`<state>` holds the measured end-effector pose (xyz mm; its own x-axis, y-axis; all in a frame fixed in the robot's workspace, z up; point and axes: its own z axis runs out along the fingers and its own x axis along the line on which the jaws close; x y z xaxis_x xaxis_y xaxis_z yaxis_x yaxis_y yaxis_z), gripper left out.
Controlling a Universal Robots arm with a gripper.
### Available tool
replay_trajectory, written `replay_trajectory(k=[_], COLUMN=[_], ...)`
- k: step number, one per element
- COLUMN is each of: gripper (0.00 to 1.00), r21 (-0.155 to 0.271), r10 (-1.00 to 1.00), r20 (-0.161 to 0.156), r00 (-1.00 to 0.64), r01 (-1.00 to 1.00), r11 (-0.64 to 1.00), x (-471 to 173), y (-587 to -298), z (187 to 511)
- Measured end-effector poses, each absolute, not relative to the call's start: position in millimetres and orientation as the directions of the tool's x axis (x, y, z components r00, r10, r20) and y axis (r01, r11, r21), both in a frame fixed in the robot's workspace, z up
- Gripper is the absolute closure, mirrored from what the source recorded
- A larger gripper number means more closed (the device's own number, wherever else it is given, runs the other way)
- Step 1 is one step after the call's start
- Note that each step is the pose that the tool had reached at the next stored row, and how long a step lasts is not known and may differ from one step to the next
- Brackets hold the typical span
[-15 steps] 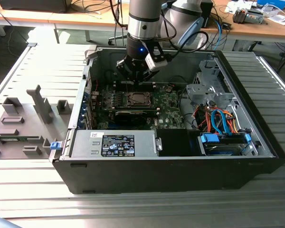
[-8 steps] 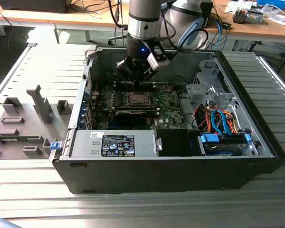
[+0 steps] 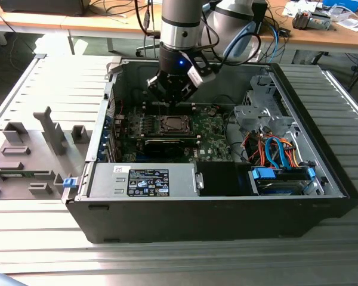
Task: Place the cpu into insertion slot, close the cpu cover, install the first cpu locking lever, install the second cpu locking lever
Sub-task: 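Install the first cpu locking lever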
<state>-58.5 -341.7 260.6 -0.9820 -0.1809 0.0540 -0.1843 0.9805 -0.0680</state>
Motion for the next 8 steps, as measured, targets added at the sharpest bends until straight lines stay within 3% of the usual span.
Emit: replay_trajectory(k=[8], gripper=[0.89], r21=[-0.067], r10=[-0.242], r20=[0.054], r00=[-0.969], r01=[-0.245], r11=[0.967], x=[-58.5], y=[-341.7], z=[260.6])
